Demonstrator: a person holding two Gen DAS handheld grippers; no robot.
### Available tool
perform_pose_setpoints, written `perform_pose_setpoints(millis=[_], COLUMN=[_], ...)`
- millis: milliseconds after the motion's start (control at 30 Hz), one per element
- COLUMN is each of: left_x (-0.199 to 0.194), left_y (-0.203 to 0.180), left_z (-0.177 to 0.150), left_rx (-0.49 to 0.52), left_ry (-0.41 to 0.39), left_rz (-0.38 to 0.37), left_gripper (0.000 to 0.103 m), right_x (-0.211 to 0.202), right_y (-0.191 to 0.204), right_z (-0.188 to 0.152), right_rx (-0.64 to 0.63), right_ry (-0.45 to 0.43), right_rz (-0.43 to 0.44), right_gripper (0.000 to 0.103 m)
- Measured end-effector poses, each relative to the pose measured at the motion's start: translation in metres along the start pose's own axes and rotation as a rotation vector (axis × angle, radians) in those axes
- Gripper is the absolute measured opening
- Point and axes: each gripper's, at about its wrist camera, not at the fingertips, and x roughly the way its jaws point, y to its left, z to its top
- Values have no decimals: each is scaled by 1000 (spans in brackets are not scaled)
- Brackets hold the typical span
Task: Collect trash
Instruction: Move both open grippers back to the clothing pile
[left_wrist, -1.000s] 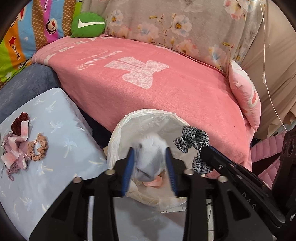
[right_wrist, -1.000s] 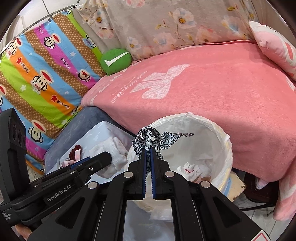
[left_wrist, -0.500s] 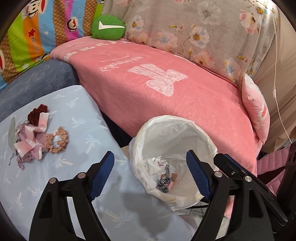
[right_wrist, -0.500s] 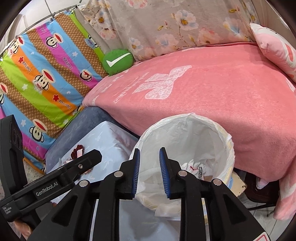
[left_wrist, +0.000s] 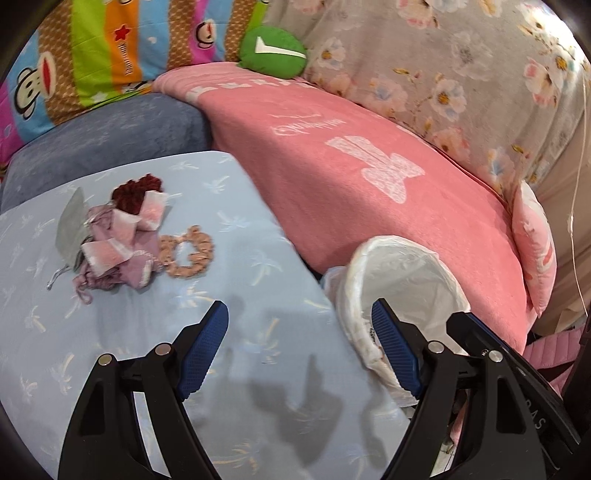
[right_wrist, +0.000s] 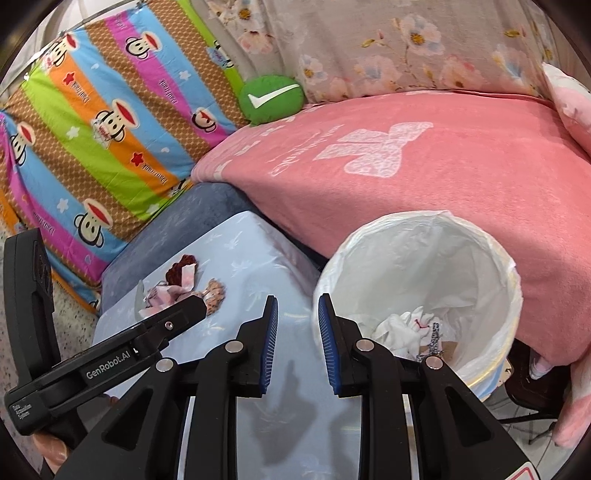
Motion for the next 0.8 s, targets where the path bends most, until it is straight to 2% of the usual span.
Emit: perform_pose_setpoints(millis=[400, 733, 800], left_x=[-8, 4, 9], left_y=[82, 142, 150], left_z=[-2, 10, 15], left_rx=[-143, -202, -210], left_ry=[-16, -13, -7], left_rz=[90, 171, 179], left_gripper=[76, 76, 76], right_x=[37, 99, 113], right_y=[58, 101, 109], right_z=[-9, -8, -7], right_rx=[-96, -152, -161], right_ry=[67, 145, 157], right_rz=[35, 41, 39], right_gripper=[31, 37, 41])
